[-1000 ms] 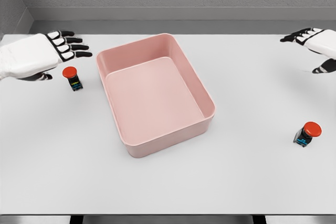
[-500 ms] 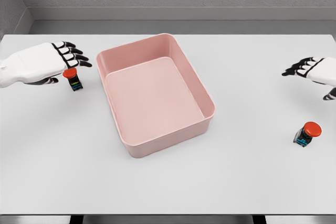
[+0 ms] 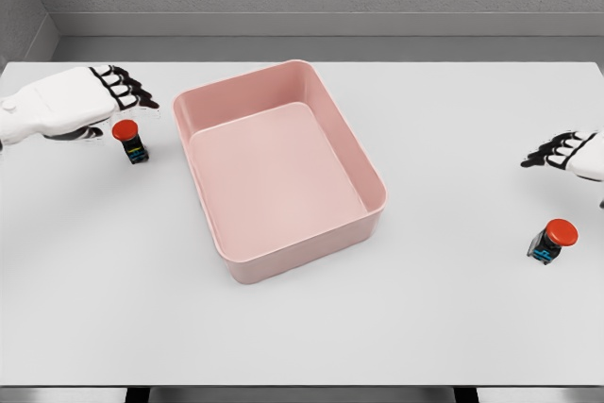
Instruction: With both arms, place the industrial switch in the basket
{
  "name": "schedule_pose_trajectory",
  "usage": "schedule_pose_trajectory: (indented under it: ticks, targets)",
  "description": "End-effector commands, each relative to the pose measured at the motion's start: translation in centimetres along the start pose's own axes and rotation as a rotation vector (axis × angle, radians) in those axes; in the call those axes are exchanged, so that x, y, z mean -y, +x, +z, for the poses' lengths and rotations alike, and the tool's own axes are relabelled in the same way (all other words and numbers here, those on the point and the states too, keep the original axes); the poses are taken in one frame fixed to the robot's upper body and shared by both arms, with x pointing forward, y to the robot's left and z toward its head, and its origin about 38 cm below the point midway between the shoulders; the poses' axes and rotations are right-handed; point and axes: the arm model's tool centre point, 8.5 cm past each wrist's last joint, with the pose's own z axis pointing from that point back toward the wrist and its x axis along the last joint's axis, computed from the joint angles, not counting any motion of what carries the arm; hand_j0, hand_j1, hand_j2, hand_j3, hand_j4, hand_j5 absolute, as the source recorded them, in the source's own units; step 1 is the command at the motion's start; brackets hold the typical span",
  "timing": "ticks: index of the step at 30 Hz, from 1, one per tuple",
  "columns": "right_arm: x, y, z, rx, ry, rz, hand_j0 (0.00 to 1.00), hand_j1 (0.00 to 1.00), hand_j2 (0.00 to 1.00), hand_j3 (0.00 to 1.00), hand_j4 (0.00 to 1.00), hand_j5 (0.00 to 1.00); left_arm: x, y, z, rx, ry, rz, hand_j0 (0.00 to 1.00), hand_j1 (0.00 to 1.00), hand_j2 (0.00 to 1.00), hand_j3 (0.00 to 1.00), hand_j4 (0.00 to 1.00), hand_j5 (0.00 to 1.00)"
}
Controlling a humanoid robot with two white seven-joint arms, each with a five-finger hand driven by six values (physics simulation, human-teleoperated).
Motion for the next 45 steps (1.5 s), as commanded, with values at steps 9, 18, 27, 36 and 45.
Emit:
schedule_pose_trajectory:
  ticks: [9, 18, 27, 36, 45]
  targets:
    - [-0.7, 2.1, 0.6, 0.055, 0.036, 0.019, 1.0, 1.0, 1.0, 1.0, 1.0, 1.0, 2.5, 0.6, -1.5, 0.01, -0.037, 0.047, 0.87, 0.87, 0.87, 0.87, 0.87, 0.87]
    - [-1.8, 3.2, 0.3, 0.087, 0.06, 0.007, 1.0, 1.0, 1.0, 1.0, 1.0, 1.0, 3.4, 1.1, -2.2, 0.023, -0.056, 0.054, 0.87, 0.87, 0.87, 0.87, 0.87, 0.87]
    - [-2.8, 4.3, 0.5, 0.114, 0.091, 0.005, 1.0, 1.0, 1.0, 1.0, 1.0, 1.0, 4.4, -0.9, -2.0, -0.042, -0.075, 0.091, 0.87, 0.87, 0.87, 0.87, 0.87, 0.87]
    - [-2.9, 4.4, 0.4, 0.117, 0.089, 0.002, 1.0, 1.0, 1.0, 1.0, 1.0, 1.0, 5.0, -0.6, -2.5, -0.036, -0.052, 0.116, 0.88, 0.88, 0.88, 0.88, 0.88, 0.88]
    - [-2.9, 5.2, 0.1, 0.143, 0.088, 0.006, 1.0, 1.0, 1.0, 1.0, 1.0, 1.0, 5.2, -0.7, -2.4, -0.043, -0.042, 0.119, 0.87, 0.87, 0.87, 0.87, 0.87, 0.87]
